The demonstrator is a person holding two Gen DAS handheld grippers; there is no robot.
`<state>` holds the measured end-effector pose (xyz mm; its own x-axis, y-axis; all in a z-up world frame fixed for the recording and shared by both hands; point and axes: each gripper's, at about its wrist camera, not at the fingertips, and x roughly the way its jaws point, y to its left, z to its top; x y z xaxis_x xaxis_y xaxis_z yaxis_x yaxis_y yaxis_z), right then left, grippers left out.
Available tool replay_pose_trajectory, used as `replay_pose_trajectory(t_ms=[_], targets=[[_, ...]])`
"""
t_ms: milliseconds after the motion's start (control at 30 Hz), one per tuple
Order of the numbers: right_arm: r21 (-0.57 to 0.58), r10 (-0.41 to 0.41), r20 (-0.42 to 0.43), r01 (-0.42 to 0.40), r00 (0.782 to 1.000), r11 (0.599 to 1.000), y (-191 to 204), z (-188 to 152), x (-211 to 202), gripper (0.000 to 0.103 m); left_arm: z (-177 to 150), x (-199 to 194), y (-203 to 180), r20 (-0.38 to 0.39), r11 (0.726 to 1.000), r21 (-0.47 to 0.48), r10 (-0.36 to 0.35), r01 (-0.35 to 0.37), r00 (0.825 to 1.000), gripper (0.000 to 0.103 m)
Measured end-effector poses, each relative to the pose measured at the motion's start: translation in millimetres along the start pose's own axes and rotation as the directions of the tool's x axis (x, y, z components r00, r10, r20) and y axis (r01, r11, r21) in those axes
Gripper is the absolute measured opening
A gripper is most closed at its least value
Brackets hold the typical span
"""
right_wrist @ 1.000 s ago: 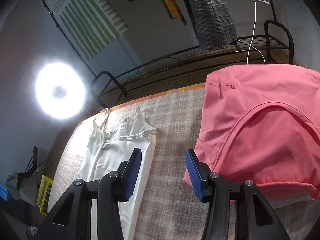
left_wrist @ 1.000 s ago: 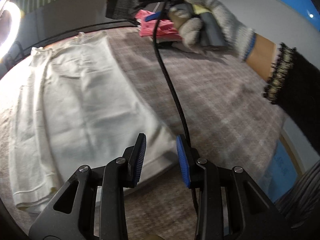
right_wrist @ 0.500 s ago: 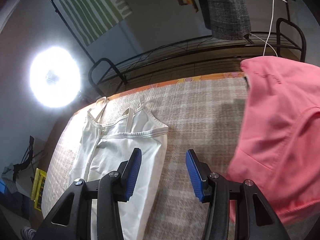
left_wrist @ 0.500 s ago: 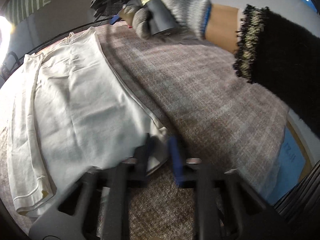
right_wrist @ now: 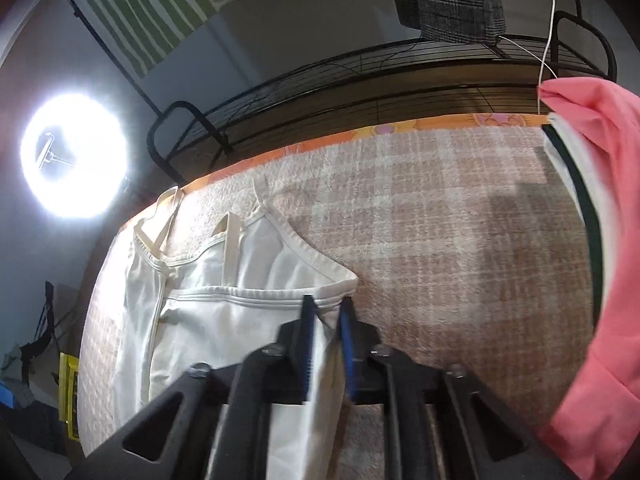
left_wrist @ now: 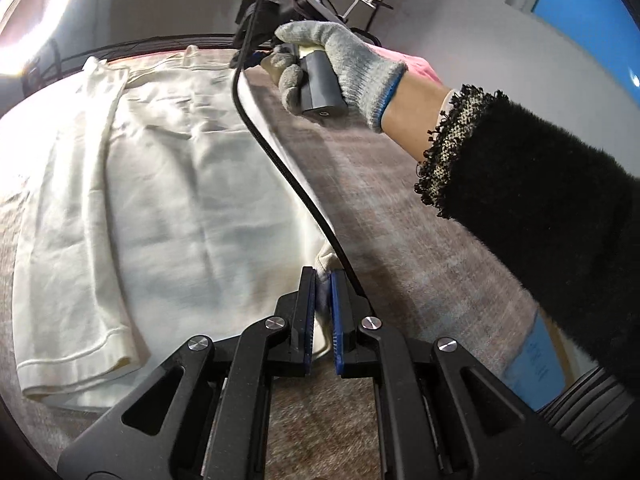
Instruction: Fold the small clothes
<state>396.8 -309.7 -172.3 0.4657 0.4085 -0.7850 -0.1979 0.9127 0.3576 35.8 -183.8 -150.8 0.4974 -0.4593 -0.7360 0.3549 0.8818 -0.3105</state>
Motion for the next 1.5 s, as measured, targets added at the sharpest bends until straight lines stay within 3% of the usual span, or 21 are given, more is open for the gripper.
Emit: replay_pose_trajectory(t_ms=[233,467,767,933,1033,1067,1200,1333,1500], targets=[[-0.001,-0.011,0.042,0.011,0.999,1.0,25.4,10.5,-13.7,0.002,-2.4,-19.7,21.0,0.035,0.997,-0.072,-0.003,0.006,0.999,0.005],[-0.07,-0.028,0.059,0.032,0.998,0.997,77.5,16.6,-11.6,0.002,-9.1,-34.2,52.2,0.055,0.989,-0.146,0.024,-0.016,0.998,0.005],[-0.193,-0.057,0.016,0.059,0.998,0.979,140.9,11.1,27.0,0.002,-26.1,-37.5,85.7,0.023,0.971,-0.231,0.075,-0.068,0.997,0.005],[-0.242,-0.1,-0.032,0.089,0.994,0.966,155.0,0.2,57.5,0.002,-27.7,-36.6,87.9,0.019,0.971,-0.226,0.082,-0.076,0.996,0.005],[-0.264,-0.09,-0.053,0.073,0.995,0.962,157.5,-5.5,66.1,0.018,-25.0,-36.1,83.6,0.014,0.973,-0.215,0.087,-0.082,0.996,0.005],[-0.261,-0.061,-0.055,0.045,0.997,0.964,157.6,-5.8,63.3,0.031,-24.7,-38.3,84.1,0.011,0.973,-0.214,0.088,-0.084,0.996,0.006],[-0.243,-0.017,-0.023,0.01,1.0,0.97,158.1,-5.6,33.5,0.033,-30.6,-54.9,87.0,0.018,0.977,-0.198,0.081,-0.076,0.997,0.028],[-0.207,0.037,0.022,-0.032,0.999,0.978,152.1,-11.3,-21.0,0.033,-42.5,-79.1,86.9,0.032,0.985,-0.155,0.081,-0.075,0.996,0.03],[-0.164,0.069,0.053,-0.06,0.996,0.985,140.2,-36.7,-89.1,0.035,-52.1,-104.2,101.9,0.048,0.982,-0.142,0.135,-0.127,0.99,0.03]])
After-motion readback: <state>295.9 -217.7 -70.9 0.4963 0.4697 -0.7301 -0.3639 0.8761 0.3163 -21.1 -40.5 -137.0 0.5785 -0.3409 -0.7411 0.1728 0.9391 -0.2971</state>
